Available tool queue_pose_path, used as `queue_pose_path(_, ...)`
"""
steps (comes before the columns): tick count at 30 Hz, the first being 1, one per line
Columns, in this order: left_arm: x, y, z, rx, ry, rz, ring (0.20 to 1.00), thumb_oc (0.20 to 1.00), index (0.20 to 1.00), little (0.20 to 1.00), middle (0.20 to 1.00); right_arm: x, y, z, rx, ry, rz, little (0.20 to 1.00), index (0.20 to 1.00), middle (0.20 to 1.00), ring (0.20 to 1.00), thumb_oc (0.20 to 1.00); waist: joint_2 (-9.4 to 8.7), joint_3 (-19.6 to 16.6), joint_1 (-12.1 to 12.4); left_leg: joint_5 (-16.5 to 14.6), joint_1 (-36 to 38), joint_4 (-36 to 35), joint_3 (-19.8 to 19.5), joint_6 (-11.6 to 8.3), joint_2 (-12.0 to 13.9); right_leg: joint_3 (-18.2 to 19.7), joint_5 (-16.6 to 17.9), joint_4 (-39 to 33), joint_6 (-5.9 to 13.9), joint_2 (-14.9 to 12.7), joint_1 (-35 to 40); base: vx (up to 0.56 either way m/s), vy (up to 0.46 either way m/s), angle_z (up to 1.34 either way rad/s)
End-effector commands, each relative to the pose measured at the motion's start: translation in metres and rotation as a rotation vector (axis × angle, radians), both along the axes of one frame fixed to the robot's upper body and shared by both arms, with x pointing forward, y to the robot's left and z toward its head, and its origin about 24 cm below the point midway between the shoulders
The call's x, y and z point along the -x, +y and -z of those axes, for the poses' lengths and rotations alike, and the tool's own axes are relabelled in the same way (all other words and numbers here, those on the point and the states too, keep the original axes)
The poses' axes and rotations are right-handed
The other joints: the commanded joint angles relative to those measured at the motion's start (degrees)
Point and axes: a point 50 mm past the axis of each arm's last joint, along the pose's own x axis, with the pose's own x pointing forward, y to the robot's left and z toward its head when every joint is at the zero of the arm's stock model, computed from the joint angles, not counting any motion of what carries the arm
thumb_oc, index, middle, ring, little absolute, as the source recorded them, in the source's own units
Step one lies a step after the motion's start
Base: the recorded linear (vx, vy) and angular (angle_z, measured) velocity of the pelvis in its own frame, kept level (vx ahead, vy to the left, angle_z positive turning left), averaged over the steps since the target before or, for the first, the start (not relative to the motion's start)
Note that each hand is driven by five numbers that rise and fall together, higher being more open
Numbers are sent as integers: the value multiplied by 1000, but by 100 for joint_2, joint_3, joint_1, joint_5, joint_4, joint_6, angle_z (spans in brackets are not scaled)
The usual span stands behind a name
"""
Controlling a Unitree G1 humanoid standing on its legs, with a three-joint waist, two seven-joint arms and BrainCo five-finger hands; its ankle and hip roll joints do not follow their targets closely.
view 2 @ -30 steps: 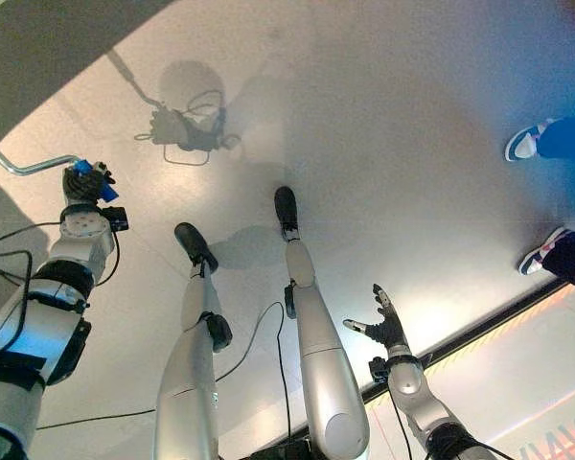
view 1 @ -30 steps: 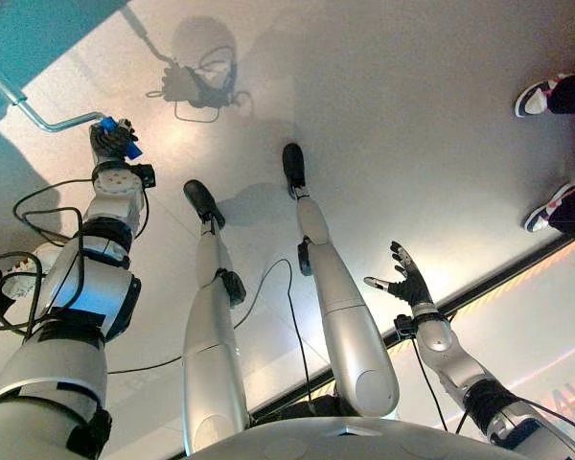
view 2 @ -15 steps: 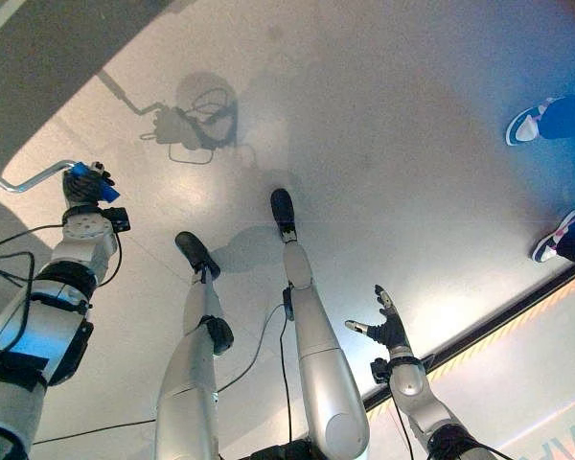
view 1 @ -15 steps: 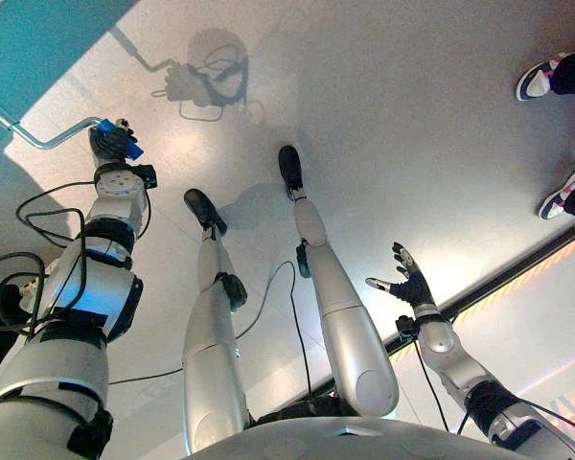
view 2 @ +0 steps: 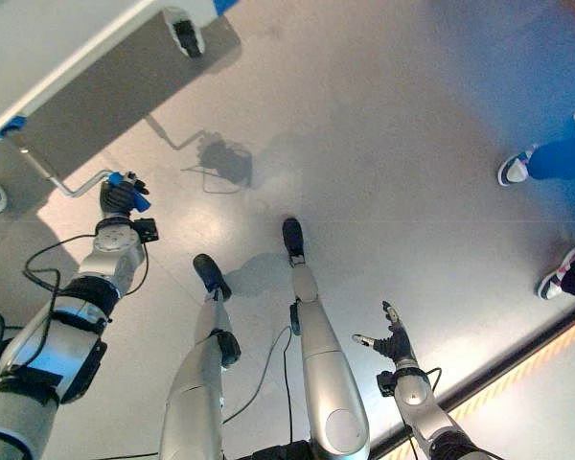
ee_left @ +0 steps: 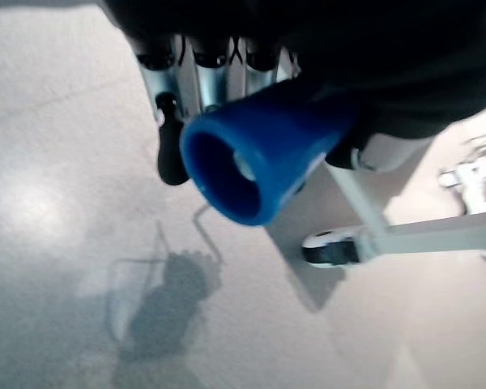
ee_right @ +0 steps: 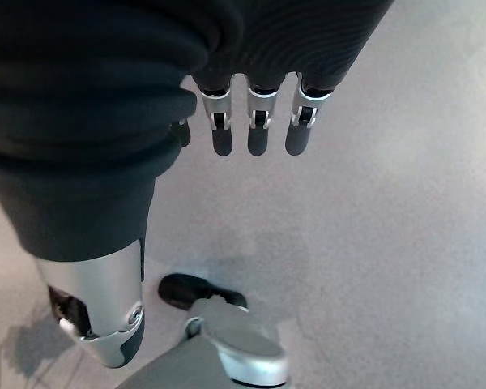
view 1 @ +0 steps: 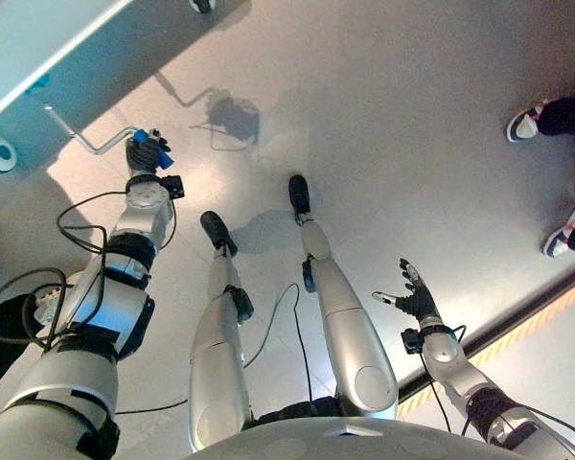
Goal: Raise the hospital bed
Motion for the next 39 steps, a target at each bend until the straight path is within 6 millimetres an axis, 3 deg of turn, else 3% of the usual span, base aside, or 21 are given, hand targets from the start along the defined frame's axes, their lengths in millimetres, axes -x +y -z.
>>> queue_pose_path(1,-17,-68,-65,8,-315,280,200,200,200,200,200,16,-23,5,59,57,42,1000,1000,1000,1000,1000,470,27,-98,-198,410,160,-356,-72,12,-204,-470,734,432,44,55,8,22,18)
queue_pose_path(15,5,-59,-59,48,-399,316,200,200,200,200,200,15,-30,7,70,82,95,1000,1000,1000,1000,1000,515,27,335,-178,552,145,-776,43,-197,-576,-548,726,481,-298,513,9,42,19)
queue_pose_path(22,15,-33,-52,60,-395,254,200,200,200,200,200,18,-33,10,76,99,124,1000,1000,1000,1000,1000,447,27,558,-191,379,189,-1038,72,-323,-818,-534,590,539,-511,665,21,49,18)
queue_pose_path(39,28,14,-44,10,-339,118,200,200,200,200,200,17,-32,9,68,93,130,1000,1000,1000,1000,1000,306,27,827,-270,9,373,-1243,111,-465,-1091,-550,507,607,-705,717,9,31,14)
